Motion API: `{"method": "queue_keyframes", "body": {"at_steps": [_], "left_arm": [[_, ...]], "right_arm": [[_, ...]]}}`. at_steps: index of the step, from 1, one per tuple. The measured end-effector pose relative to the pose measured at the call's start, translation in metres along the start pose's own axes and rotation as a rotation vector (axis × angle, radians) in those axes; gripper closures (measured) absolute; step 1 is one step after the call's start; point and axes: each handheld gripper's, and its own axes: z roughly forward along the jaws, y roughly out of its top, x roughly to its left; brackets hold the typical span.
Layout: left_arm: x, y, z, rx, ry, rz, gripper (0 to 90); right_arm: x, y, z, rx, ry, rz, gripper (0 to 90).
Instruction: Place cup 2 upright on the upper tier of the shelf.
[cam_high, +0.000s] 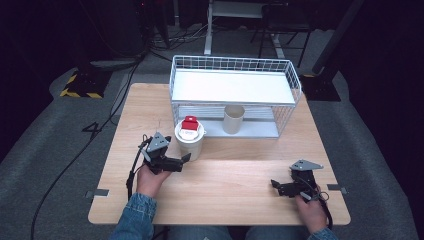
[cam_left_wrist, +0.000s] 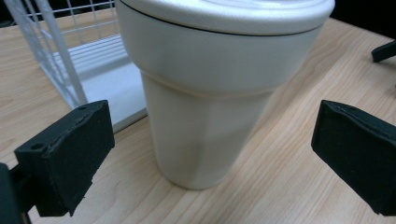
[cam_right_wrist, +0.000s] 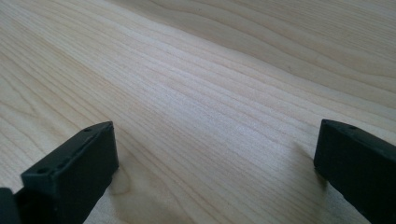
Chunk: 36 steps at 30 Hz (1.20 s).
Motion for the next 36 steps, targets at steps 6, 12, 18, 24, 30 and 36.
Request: {"method": "queue_keyframes", "body": {"at_steps": [6, 12, 18, 24, 30, 36], "left_arm": [[0.004, 0.0, 0.01, -0.025, -0.019, -0.001, 0.2], [0.014, 0.002, 0.02, -0.063, -0.077, -0.04, 0.1], [0.017, -0.001, 0.031, -0.066, -0.087, -0.029, 0.5], [0.017, -0.002, 0.038, -0.09, -0.1, -0.011, 2.2], [0.017, -0.004, 0.042, -0.085, -0.108, 0.013, 6.2], [0.018, -0.005, 0.044, -0.104, -0.113, 0.027, 6.6]], "right_arm": [[0.0, 0.0, 0.0, -0.001, 0.0, -0.001, 0.0], [0.0, 0.0, 0.0, 0.0, 0.0, 0.0, 0.0], [0.0, 0.0, 0.0, 0.0, 0.0, 0.0, 0.0], [0.0, 0.0, 0.0, 0.0, 0.0, -0.001, 0.0], [0.0, 0.0, 0.0, 0.0, 0.0, -0.001, 0.0], [0.0, 0.0, 0.0, -0.001, 0.0, 0.0, 0.0]]}}
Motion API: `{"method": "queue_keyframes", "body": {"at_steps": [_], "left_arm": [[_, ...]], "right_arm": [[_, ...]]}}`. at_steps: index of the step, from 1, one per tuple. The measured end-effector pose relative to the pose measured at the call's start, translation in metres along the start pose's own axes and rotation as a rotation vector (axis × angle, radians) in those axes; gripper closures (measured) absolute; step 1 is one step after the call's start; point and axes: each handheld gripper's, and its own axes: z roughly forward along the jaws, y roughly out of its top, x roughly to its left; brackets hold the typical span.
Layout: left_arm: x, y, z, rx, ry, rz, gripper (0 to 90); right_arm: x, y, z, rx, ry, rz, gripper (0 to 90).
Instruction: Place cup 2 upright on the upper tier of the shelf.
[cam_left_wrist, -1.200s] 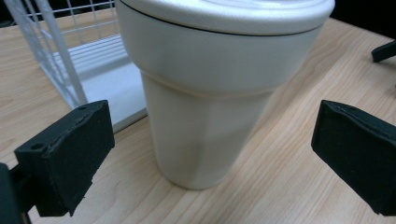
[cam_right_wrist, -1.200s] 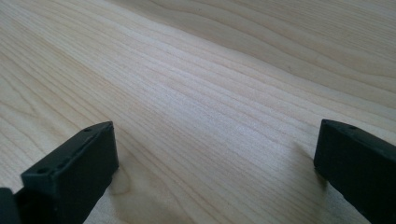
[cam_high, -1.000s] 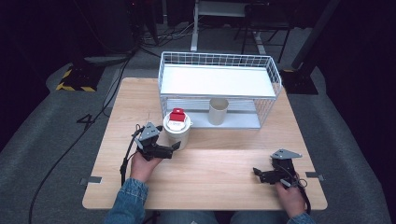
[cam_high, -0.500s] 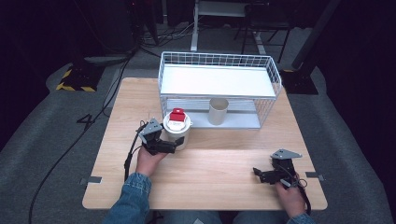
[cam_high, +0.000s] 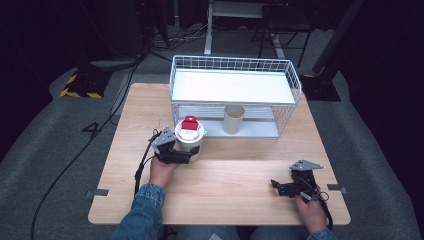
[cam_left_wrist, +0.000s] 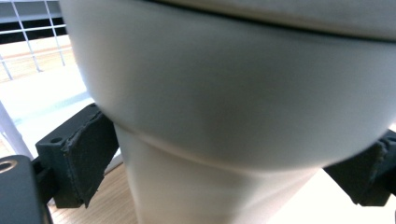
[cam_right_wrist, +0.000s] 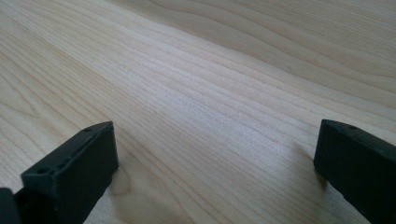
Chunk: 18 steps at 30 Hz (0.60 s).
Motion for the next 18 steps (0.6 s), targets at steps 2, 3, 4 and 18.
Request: {"method": "queue_keyframes", "body": {"at_steps": [2, 3, 4, 18], "left_arm": [[0.0014, -0.0008, 0.0011, -0.007, -0.007, 0.0, 6.7], [0.0014, -0.0009, 0.0012, -0.008, -0.007, -0.001, 6.9], [0.0007, -0.0008, 0.0011, -0.006, -0.004, 0.0, 7.2], [-0.0064, 0.0025, -0.0005, 0.026, 0.047, 0.025, 8.9]], "right_arm": [[0.0, 0.0, 0.0, 0.0, 0.0, 0.0, 0.0], [0.0, 0.0, 0.0, 0.0, 0.0, 0.0, 0.0], [0.0, 0.0, 0.0, 0.0, 0.0, 0.0, 0.0], [0.0, 0.0, 0.0, 0.0, 0.0, 0.0, 0.0]]}}
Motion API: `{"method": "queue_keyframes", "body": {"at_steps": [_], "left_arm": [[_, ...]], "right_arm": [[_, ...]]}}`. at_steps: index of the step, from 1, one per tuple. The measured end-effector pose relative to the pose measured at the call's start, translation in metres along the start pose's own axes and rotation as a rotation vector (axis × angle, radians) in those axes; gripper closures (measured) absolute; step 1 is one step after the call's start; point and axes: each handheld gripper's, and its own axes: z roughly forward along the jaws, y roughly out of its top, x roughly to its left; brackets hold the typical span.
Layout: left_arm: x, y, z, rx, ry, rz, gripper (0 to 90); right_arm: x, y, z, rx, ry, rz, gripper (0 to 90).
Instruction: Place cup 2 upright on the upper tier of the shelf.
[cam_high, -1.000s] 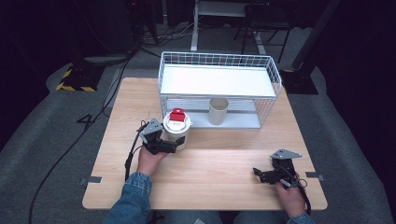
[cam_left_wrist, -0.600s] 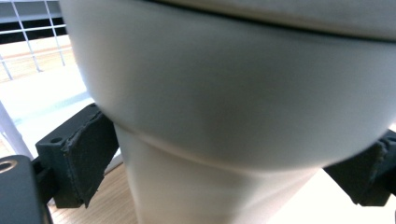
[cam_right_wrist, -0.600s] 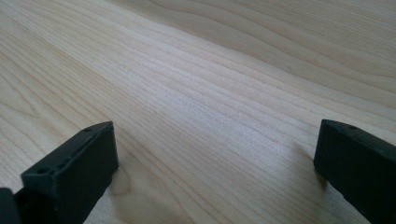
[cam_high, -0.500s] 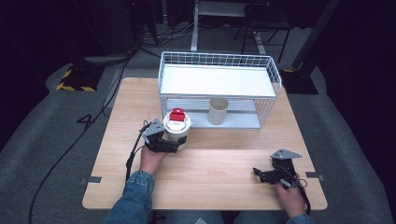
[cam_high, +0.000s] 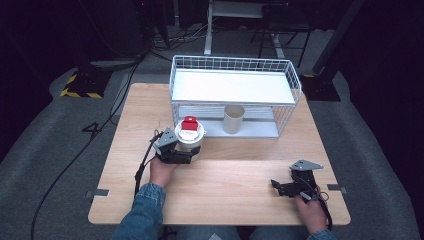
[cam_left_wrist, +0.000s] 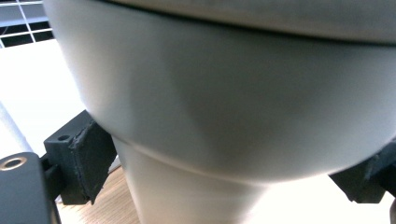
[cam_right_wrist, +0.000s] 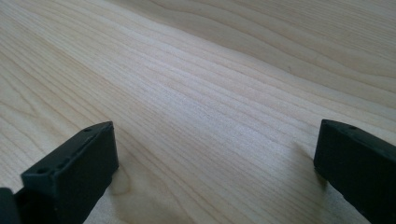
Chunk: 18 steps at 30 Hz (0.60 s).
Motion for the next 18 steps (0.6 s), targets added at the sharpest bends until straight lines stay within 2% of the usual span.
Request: {"method": "queue_keyframes", "body": {"at_steps": [6, 18], "left_arm": [[-0.003, 0.0, -0.001, 0.005, 0.007, 0.001, 9.2], [-0.012, 0.003, 0.0, 0.01, -0.024, 0.019, 9.4]], "right_arm": [[0.0, 0.0, 0.0, 0.0, 0.0, 0.0, 0.0], [0.0, 0.0, 0.0, 0.0, 0.0, 0.0, 0.0]]}}
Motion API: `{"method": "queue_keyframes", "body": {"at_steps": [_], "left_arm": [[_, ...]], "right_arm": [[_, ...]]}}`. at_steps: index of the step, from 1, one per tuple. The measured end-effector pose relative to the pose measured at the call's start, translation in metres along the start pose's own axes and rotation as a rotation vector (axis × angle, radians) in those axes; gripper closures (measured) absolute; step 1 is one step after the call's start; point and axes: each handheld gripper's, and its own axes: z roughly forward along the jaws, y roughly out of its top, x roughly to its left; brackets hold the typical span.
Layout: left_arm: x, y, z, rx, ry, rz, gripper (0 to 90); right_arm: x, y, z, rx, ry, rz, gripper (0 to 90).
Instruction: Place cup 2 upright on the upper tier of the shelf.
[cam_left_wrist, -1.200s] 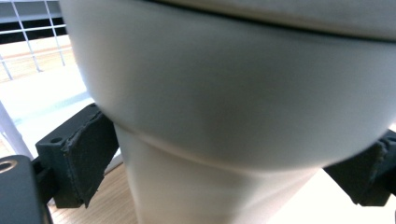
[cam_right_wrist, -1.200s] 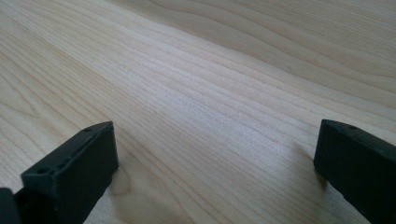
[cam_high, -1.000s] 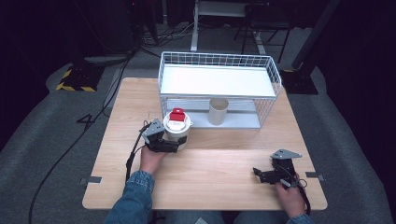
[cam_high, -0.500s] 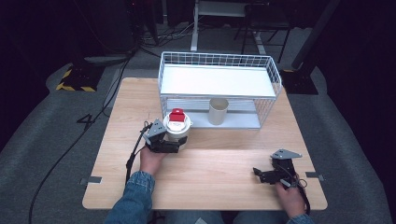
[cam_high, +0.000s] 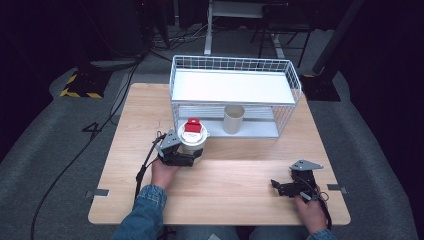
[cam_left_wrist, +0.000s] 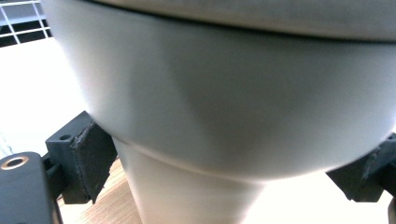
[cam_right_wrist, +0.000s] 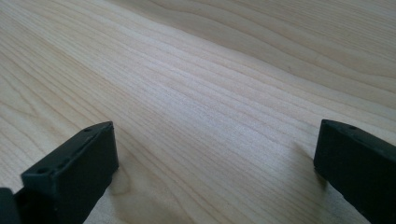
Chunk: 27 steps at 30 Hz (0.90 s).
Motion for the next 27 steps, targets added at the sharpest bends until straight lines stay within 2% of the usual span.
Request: {"method": "queue_keyframes", "body": {"at_steps": [8, 18, 24, 27], "left_arm": [[-0.005, 0.003, -0.005, 0.002, -0.035, -0.029, 9.4], [-0.021, 0.012, -0.02, 0.002, -0.034, -0.026, 9.5], [-0.034, 0.02, -0.033, -0.019, -0.006, -0.026, 9.5], [-0.037, 0.023, -0.041, -0.032, 0.008, -0.041, 9.5]], "right_arm": [[0.0, 0.0, 0.0, 0.0, 0.0, 0.0, 0.0], [0.0, 0.0, 0.0, 0.0, 0.0, 0.0, 0.0], [0.0, 0.0, 0.0, 0.0, 0.0, 0.0, 0.0], [0.0, 0.0, 0.0, 0.0, 0.0, 0.0, 0.0]]}}
